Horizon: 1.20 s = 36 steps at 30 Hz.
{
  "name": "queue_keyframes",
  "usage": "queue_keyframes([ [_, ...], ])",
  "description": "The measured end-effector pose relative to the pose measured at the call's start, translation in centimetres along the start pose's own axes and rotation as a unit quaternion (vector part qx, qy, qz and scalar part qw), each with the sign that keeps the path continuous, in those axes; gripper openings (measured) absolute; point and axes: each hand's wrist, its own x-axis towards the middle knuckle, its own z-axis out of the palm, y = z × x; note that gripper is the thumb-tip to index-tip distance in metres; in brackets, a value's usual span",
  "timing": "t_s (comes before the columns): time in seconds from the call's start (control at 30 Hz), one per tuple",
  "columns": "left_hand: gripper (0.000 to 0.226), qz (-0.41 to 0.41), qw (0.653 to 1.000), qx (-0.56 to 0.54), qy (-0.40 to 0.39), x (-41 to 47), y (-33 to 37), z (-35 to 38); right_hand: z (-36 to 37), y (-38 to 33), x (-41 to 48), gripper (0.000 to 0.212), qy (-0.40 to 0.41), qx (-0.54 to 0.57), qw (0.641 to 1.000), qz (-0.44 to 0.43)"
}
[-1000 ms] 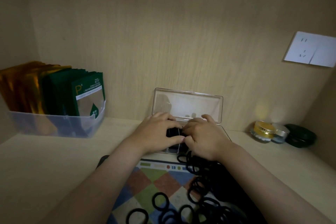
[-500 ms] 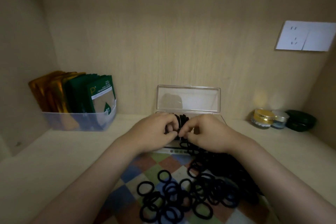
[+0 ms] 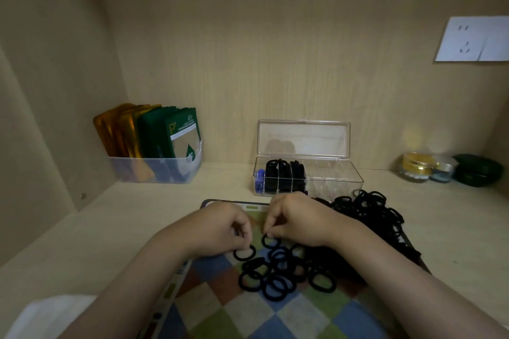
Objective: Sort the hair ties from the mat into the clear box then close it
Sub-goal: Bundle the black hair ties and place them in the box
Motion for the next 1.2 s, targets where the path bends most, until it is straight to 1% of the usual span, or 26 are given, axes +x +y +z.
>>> queue_keyframes([
  [0.07,0.013,-0.002,1.000,-0.022,-0.003,0.0,-0.1,0.0,-0.5,0.1,-0.3,0.006,0.010,0.032,0.999,0.012],
  [0.13,0.010,-0.006,0.996,-0.089,-0.003,-0.2,0.0,-0.2,-1.6,0.2,-0.9,0.007,0.004,0.107,0.994,0.032],
  [0.2,0.005,-0.006,0.985,-0.171,-0.023,-0.4,0.3,-0.4,-2.4,0.2,-1.6,0.012,-0.029,0.163,0.985,0.041],
  [0.27,0.011,-0.005,0.978,-0.198,-0.066,-0.7,0.9,-0.4,-2.4,0.0,-2.0,0.017,-0.072,0.155,0.985,0.035],
  [0.33,0.018,0.007,0.986,-0.132,-0.097,-0.9,1.5,-0.2,-1.6,-0.2,-2.1,0.020,-0.102,0.101,0.990,0.014],
  [0.4,0.025,0.017,0.994,-0.053,-0.099,-1.0,1.9,0.0,-0.7,-0.4,-1.9,0.022,-0.100,0.032,0.994,-0.002],
  [0.47,0.029,0.018,0.996,-0.015,-0.088,-1.1,2.0,0.1,-0.4,-0.5,-1.7,0.019,-0.080,0.017,0.997,0.002],
  [0.53,0.028,0.019,0.997,0.003,-0.073,-1.3,2.0,0.0,-0.6,-0.7,-1.8,0.015,-0.072,0.013,0.997,-0.003],
  [0.63,0.018,0.006,0.997,-0.015,-0.073,-1.5,2.2,-0.1,-1.1,-0.4,-2.1,0.015,-0.070,0.010,0.997,-0.002],
  [0.77,0.012,-0.006,0.993,-0.108,-0.056,-1.5,1.8,-0.5,-3.1,0.4,-2.8,0.019,-0.056,0.157,0.985,0.041],
  [0.87,0.009,0.005,0.986,-0.155,-0.063,-1.5,1.3,-0.9,-4.0,1.1,-3.4,0.027,-0.077,0.199,0.976,0.032],
  [0.97,0.008,0.006,0.983,-0.166,-0.079,-1.5,1.6,-1.0,-4.3,1.3,-3.9,0.030,-0.132,0.169,0.976,0.033],
  [1.07,0.015,0.000,0.986,-0.117,-0.123,-1.7,2.0,-1.2,-4.0,0.7,-3.9,0.028,-0.174,0.113,0.978,0.034],
  [1.13,0.021,-0.019,0.983,-0.087,-0.161,-1.9,2.4,-1.1,-3.3,0.2,-3.7,0.031,-0.178,0.077,0.980,0.035],
  [1.2,0.022,-0.030,0.985,-0.052,-0.162,-2.0,2.9,-0.9,-2.7,-0.5,-3.5,0.033,-0.163,0.047,0.985,0.043],
])
